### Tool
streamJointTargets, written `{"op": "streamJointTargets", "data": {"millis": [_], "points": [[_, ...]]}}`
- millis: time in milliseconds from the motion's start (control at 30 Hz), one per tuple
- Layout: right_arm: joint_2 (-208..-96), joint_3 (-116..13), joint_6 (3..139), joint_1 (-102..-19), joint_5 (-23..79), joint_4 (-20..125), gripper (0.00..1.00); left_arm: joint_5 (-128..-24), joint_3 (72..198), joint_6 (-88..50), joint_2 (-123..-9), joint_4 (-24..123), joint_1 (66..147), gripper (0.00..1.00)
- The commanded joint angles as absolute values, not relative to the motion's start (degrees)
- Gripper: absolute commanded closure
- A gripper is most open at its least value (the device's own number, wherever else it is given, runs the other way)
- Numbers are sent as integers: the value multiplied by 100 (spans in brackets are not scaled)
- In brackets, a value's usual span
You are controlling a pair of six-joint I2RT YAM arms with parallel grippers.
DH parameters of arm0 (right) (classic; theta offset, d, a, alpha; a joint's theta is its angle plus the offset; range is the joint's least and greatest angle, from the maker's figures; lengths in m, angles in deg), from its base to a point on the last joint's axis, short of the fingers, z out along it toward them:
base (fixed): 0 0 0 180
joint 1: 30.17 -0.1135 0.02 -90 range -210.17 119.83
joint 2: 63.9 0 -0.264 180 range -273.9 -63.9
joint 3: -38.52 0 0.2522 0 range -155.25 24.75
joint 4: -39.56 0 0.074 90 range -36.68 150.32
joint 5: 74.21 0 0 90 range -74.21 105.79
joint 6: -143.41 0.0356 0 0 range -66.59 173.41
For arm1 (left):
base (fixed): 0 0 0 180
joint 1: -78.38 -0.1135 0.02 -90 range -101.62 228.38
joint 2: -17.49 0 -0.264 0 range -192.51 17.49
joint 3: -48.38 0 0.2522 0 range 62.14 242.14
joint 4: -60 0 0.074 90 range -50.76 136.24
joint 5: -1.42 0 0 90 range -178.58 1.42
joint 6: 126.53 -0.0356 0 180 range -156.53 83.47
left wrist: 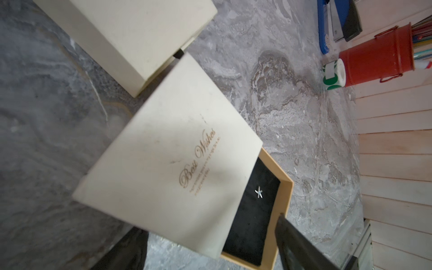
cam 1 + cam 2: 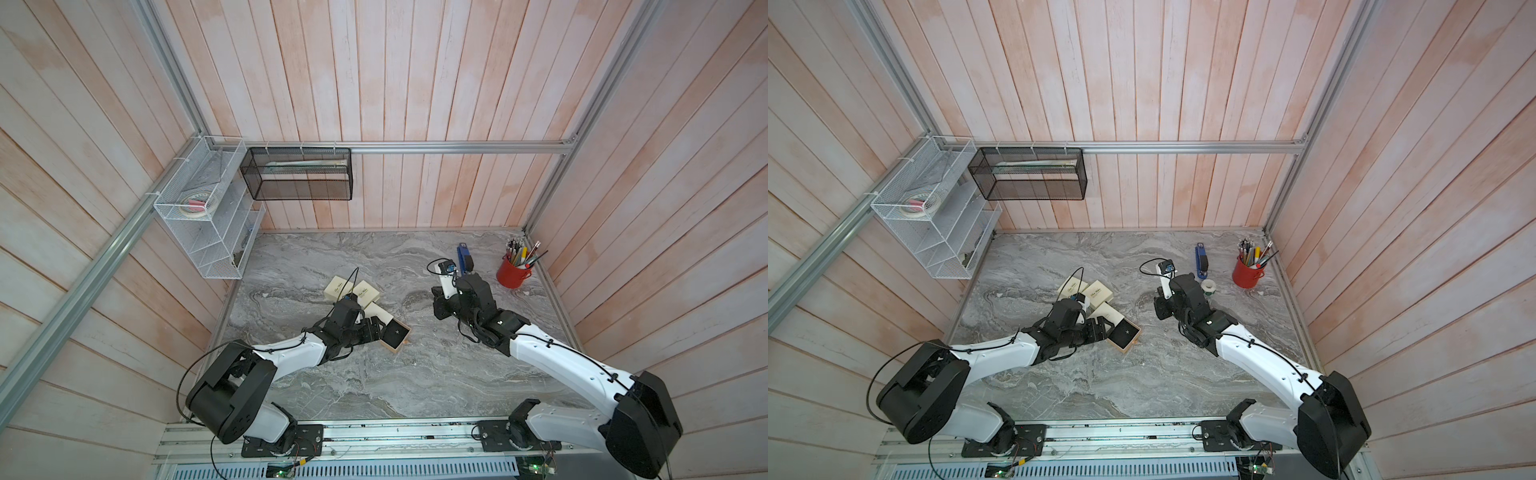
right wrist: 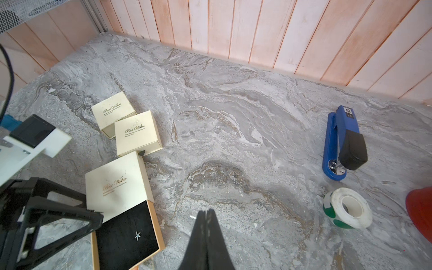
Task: Place the earrings into the drawer-style jewelry box
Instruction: Adjust the jewelry box at the center of the board.
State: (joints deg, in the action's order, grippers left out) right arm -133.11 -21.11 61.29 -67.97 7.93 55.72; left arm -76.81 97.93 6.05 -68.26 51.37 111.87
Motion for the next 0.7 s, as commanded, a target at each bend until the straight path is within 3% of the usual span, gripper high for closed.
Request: {"op": "streamJointTargets", "data": {"millis": [0, 367, 533, 667], "points": [[-13175, -1970, 6150, -6820, 604, 5587, 100, -7543, 10215, 284, -7174, 5322, 11068, 14], [-12796, -1533, 6310, -6687, 466, 5335, 100, -6755, 11311, -206, -8238, 5395, 10993, 14], [-12464, -973, 6117, -6684, 466, 4578, 100, -6417, 11661, -242, -8633, 5411, 10993, 14], [-12358, -976, 6246, -6679, 320, 4756, 100, -6450, 11765, -269, -8518, 5276, 10971, 14]]}}
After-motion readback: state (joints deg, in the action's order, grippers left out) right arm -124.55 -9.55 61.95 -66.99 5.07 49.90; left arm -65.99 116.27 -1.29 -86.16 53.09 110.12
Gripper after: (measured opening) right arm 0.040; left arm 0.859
